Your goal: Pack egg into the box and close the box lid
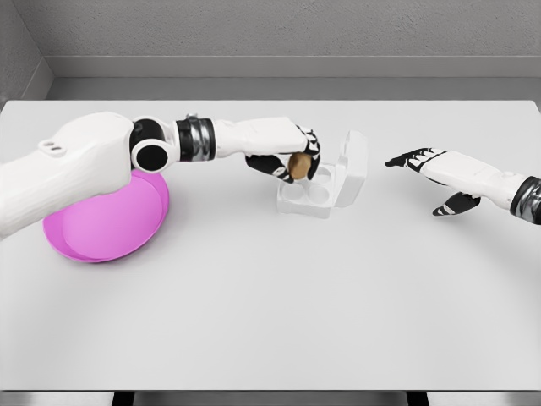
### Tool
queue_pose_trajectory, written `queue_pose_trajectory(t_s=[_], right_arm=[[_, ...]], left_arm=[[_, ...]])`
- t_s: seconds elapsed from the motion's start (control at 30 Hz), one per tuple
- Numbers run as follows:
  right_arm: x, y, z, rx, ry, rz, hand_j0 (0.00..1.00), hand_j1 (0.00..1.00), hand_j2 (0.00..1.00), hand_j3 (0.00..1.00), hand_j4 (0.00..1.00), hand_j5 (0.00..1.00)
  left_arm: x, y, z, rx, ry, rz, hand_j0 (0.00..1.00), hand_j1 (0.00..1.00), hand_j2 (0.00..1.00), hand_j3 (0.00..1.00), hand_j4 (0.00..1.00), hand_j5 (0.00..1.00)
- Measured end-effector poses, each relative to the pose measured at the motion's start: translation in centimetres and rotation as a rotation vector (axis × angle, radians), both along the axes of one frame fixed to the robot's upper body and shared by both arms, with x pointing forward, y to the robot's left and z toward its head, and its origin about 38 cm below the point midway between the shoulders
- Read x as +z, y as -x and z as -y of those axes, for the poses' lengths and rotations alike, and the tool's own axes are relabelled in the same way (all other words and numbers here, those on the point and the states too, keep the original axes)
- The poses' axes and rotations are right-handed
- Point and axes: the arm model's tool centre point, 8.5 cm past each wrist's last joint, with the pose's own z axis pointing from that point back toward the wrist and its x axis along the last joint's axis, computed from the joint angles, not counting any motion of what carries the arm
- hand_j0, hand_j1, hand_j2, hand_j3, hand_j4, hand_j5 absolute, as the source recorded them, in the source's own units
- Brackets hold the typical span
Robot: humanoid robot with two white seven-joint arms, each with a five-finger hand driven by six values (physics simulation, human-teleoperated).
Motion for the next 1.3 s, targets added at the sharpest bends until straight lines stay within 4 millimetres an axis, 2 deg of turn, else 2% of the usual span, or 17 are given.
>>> queue_pose_trajectory(t_s=[0.17, 0.43, 0.63, 1.07, 1.3], right_arm=[[0.0, 0.0, 0.0, 0.000, -0.001, 0.000, 1.00, 1.00, 1.00, 1.00, 1.00, 1.00], [-0.1, 0.0, 0.0, 0.000, -0.001, -0.002, 1.00, 1.00, 1.00, 1.00, 1.00, 1.00], [-0.1, 0.0, 0.0, 0.000, -0.001, -0.002, 1.00, 1.00, 1.00, 1.00, 1.00, 1.00], [-0.1, 0.0, 0.0, 0.000, 0.000, -0.002, 1.00, 1.00, 1.00, 1.00, 1.00, 1.00], [0.0, 0.0, 0.0, 0.000, -0.001, 0.000, 1.00, 1.00, 1.00, 1.00, 1.00, 1.00]], left_arm=[[-0.4, -0.2, -0.3, 0.005, -0.023, 0.013, 0.37, 0.37, 0.37, 0.37, 0.37, 0.37], [-1.1, -0.1, 0.6, -0.005, -0.033, 0.016, 0.37, 0.37, 0.37, 0.37, 0.37, 0.37], [-1.8, -0.2, 0.3, 0.011, -0.035, 0.008, 0.37, 0.37, 0.37, 0.37, 0.37, 0.37], [-2.0, -0.9, 0.0, 0.036, -0.046, 0.012, 0.37, 0.37, 0.37, 0.37, 0.37, 0.37], [-2.5, -1.1, 0.8, 0.043, -0.049, 0.006, 0.37, 0.37, 0.37, 0.37, 0.37, 0.37]])
